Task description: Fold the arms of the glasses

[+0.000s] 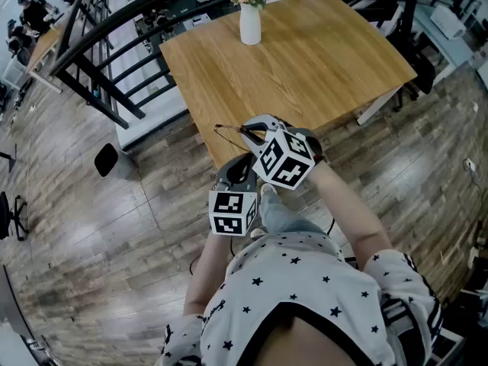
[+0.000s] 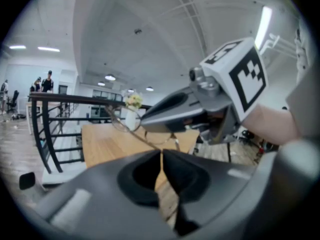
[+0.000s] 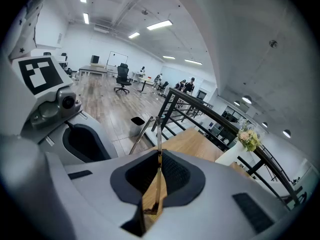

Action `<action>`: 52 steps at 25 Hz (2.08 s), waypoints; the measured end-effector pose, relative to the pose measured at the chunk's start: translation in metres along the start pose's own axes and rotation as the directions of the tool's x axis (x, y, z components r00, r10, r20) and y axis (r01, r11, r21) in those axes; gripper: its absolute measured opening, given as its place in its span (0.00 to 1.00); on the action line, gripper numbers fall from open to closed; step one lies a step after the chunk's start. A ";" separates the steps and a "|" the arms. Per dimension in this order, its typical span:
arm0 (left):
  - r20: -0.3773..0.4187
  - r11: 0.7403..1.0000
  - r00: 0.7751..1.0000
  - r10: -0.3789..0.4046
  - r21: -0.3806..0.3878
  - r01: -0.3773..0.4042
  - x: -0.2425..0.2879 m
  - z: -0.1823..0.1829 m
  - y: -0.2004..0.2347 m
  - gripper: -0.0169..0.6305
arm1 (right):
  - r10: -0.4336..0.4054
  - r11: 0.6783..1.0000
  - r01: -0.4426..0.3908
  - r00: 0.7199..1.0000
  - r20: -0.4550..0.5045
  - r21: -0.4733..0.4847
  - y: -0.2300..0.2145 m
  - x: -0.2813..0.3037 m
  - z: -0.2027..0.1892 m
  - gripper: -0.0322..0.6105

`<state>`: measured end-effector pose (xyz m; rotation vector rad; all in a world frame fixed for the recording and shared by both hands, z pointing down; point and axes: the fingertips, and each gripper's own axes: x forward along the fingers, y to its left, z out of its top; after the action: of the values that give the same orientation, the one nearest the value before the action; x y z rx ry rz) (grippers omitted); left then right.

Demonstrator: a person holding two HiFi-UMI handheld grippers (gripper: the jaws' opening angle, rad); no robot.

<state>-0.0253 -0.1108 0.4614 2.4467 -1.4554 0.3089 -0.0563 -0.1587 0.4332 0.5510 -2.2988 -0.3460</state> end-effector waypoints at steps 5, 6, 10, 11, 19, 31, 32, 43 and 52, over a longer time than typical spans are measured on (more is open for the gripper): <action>0.018 0.998 1.000 -0.008 0.055 0.007 0.001 0.003 -0.005 0.05 | 0.018 1.000 -0.018 1.000 0.010 0.003 0.007 -0.002 0.003 0.08; 0.019 0.998 1.000 -0.006 0.065 0.004 0.001 0.004 -0.006 0.05 | 0.022 1.000 -0.022 1.000 0.012 0.003 0.009 -0.002 0.004 0.08; 0.027 0.996 1.000 0.003 0.089 -0.005 0.000 0.008 -0.008 0.05 | 0.033 0.999 -0.033 0.999 0.020 -0.001 0.014 -0.004 0.009 0.08; 0.031 0.996 1.000 0.003 0.091 -0.006 -0.001 0.009 -0.008 0.05 | 0.035 0.999 -0.035 0.999 0.022 -0.004 0.016 -0.005 0.010 0.08; 0.043 0.996 0.999 -0.003 0.090 -0.001 -0.002 0.012 -0.012 0.05 | 0.046 0.999 -0.046 0.999 0.026 -0.015 0.023 -0.006 0.013 0.08; 0.058 0.998 0.998 0.000 0.055 -0.003 -0.010 0.010 -0.008 0.05 | 0.020 1.000 -0.019 0.999 0.033 -0.013 0.019 -0.006 0.014 0.08; 0.058 0.999 0.998 0.001 0.048 -0.004 -0.012 0.009 -0.007 0.05 | 0.015 1.000 -0.015 0.999 0.033 -0.011 0.018 -0.006 0.013 0.08; 0.056 1.000 0.998 0.024 -0.018 -0.023 -0.033 -0.005 0.009 0.06 | -0.030 1.000 0.030 0.999 0.023 -0.002 0.001 -0.007 0.010 0.08; 0.041 0.999 0.999 0.031 -0.040 -0.030 -0.045 -0.020 0.014 0.13 | -0.085 0.996 0.085 0.996 0.021 0.017 -0.024 -0.012 0.005 0.08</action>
<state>-0.0593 -0.0733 0.4670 2.4156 -1.5027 0.2346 -0.0459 -0.1735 0.4129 0.6577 -2.3049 -0.3770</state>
